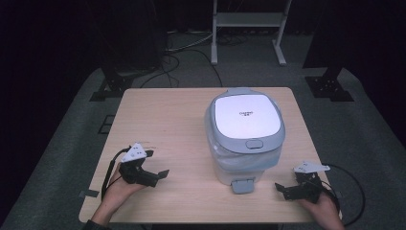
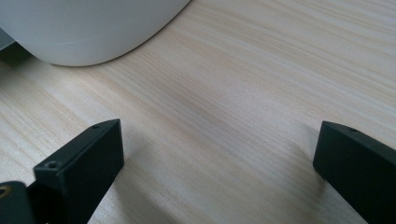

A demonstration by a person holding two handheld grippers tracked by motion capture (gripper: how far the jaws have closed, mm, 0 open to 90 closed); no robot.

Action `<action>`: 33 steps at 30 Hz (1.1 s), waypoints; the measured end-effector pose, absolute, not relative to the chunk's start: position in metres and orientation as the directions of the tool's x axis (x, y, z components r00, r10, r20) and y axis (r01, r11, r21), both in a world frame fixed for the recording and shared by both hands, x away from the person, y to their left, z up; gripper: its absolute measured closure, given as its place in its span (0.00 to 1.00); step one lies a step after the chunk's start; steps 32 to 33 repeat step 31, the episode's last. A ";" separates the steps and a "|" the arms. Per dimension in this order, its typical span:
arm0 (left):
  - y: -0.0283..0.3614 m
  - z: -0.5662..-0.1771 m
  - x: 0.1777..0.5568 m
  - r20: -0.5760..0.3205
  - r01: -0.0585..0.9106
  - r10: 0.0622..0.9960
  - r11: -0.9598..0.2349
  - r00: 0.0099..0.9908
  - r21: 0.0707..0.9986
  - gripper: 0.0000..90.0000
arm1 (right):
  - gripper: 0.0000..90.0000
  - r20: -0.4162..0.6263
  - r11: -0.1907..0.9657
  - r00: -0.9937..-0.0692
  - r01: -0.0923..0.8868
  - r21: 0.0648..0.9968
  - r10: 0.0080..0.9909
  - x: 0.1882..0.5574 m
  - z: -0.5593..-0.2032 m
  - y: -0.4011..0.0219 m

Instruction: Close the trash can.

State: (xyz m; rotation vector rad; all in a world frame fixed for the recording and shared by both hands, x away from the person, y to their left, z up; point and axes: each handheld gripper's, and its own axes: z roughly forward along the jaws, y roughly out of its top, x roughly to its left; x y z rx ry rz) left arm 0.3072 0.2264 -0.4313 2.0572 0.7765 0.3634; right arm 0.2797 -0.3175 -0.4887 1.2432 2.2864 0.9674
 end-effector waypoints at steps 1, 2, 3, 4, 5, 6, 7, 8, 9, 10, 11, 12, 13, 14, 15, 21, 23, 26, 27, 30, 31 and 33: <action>0.228 -0.434 0.306 -0.032 0.395 0.650 -0.421 0.759 0.816 0.02 | 0.01 0.008 0.377 -0.546 0.589 0.715 0.837 0.280 -0.489 -0.318; 0.230 -0.437 0.306 -0.029 0.399 0.654 -0.424 0.756 0.813 0.02 | 0.01 0.008 0.378 -0.547 0.589 0.715 0.837 0.280 -0.489 -0.318; 0.232 -0.440 0.304 -0.036 0.409 0.659 -0.422 0.751 0.809 0.02 | 0.01 0.008 0.377 -0.546 0.589 0.715 0.838 0.280 -0.489 -0.318; 0.233 -0.442 0.304 -0.040 0.416 0.661 -0.423 0.749 0.805 0.02 | 0.01 0.008 0.377 -0.547 0.589 0.715 0.837 0.280 -0.489 -0.318; 0.235 -0.444 0.303 -0.041 0.422 0.664 -0.425 0.746 0.801 0.02 | 0.01 0.005 0.379 -0.548 0.586 0.716 0.837 0.280 -0.489 -0.318; 0.236 -0.446 0.302 -0.041 0.426 0.668 -0.425 0.743 0.798 0.02 | 0.01 0.006 0.378 -0.547 0.587 0.715 0.837 0.280 -0.489 -0.318; 0.238 -0.449 0.301 -0.047 0.436 0.668 -0.428 0.742 0.792 0.02 | 0.01 0.007 0.377 -0.546 0.588 0.715 0.838 0.280 -0.489 -0.318; 0.239 -0.452 0.301 -0.052 0.445 0.672 -0.428 0.739 0.787 0.02 | 0.01 0.009 0.376 -0.546 0.589 0.715 0.838 0.280 -0.489 -0.317; 0.240 -0.455 0.300 -0.052 0.452 0.673 -0.434 0.737 0.780 0.02 | 0.01 0.009 0.376 -0.545 0.589 0.715 0.838 0.280 -0.489 -0.317; 0.241 -0.457 0.299 -0.050 0.457 0.674 -0.443 0.737 0.771 0.02 | 0.01 0.009 0.376 -0.546 0.589 0.715 0.838 0.280 -0.489 -0.317; 0.242 -0.460 0.298 -0.043 0.461 0.678 -0.451 0.734 0.764 0.02 | 0.01 0.009 0.376 -0.546 0.589 0.715 0.838 0.280 -0.489 -0.317; 0.243 -0.462 0.297 -0.034 0.464 0.681 -0.461 0.731 0.756 0.02 | 0.01 0.009 0.376 -0.546 0.589 0.715 0.838 0.280 -0.489 -0.317; 0.244 -0.465 0.296 -0.030 0.469 0.683 -0.467 0.729 0.750 0.02 | 0.01 0.009 0.376 -0.545 0.590 0.715 0.838 0.280 -0.489 -0.317; 0.245 -0.467 0.295 -0.031 0.476 0.685 -0.473 0.728 0.741 0.02 | 0.01 0.009 0.376 -0.545 0.589 0.715 0.838 0.280 -0.489 -0.317; 0.245 -0.469 0.294 -0.028 0.480 0.686 -0.478 0.727 0.736 0.02 | 0.01 0.009 0.376 -0.545 0.589 0.715 0.838 0.280 -0.489 -0.317; 0.246 -0.478 0.292 -0.029 0.505 0.682 -0.513 0.731 0.694 0.02 | 0.01 0.009 0.376 -0.546 0.589 0.715 0.838 0.280 -0.489 -0.317; 0.245 -0.480 0.291 -0.009 0.495 0.681 -0.522 0.732 0.695 0.01 | 0.01 0.009 0.376 -0.546 0.589 0.715 0.838 0.280 -0.489 -0.317; 0.244 -0.480 0.290 0.009 0.485 0.677 -0.537 0.736 0.690 0.01 | 0.01 0.009 0.376 -0.545 0.589 0.715 0.838 0.280 -0.489 -0.317; 0.244 -0.481 0.290 0.013 0.480 0.674 -0.540 0.739 0.691 0.01 | 0.01 0.009 0.376 -0.546 0.589 0.715 0.838 0.280 -0.489 -0.317; 0.245 -0.482 0.289 0.011 0.475 0.672 -0.535 0.740 0.698 0.00 | 0.01 0.009 0.376 -0.546 0.590 0.715 0.838 0.280 -0.489 -0.317; 0.245 -0.482 0.289 0.011 0.473 0.672 -0.533 0.740 0.701 0.00 | 0.01 0.009 0.376 -0.546 0.589 0.715 0.838 0.280 -0.489 -0.317; 0.245 -0.482 0.289 0.011 0.473 0.672 -0.533 0.740 0.701 0.00 | 0.01 0.009 0.376 -0.546 0.589 0.715 0.838 0.280 -0.489 -0.317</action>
